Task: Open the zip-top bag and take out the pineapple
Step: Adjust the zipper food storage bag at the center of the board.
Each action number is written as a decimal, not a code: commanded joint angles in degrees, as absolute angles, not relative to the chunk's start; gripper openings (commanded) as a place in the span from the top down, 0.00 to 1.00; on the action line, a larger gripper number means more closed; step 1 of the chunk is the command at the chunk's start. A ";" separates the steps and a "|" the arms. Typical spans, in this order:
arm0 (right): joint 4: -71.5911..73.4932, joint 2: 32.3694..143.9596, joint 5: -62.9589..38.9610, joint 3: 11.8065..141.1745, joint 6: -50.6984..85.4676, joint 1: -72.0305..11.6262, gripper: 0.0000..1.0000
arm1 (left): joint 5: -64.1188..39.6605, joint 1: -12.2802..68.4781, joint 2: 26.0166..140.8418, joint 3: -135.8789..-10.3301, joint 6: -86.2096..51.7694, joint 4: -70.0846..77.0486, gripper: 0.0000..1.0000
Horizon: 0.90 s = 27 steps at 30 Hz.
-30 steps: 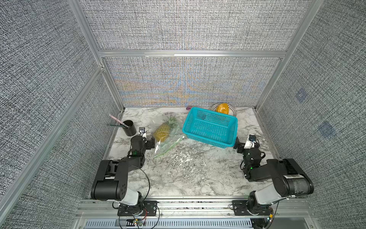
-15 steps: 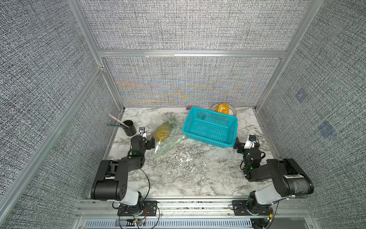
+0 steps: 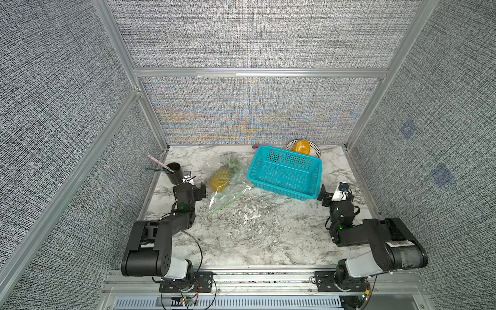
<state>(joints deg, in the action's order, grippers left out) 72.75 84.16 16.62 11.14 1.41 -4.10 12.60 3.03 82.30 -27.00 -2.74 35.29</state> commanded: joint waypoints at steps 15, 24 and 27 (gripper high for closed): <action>-3.32 73.34 10.11 58.76 25.66 -18.59 0.02 | 7.30 5.67 77.03 -70.45 -31.64 -38.18 0.00; -4.42 81.24 -9.93 62.41 35.96 -30.98 0.03 | 2.95 17.07 81.82 -74.51 -47.40 -50.70 0.04; -3.02 85.48 -15.35 62.78 36.00 -33.82 0.03 | 0.27 17.92 81.72 -71.18 -49.84 -47.62 0.04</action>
<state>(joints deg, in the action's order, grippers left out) -3.11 83.18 -7.05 62.37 33.80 -32.38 4.19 17.47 81.65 -72.53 -44.45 -46.41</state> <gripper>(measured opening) 0.971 0.956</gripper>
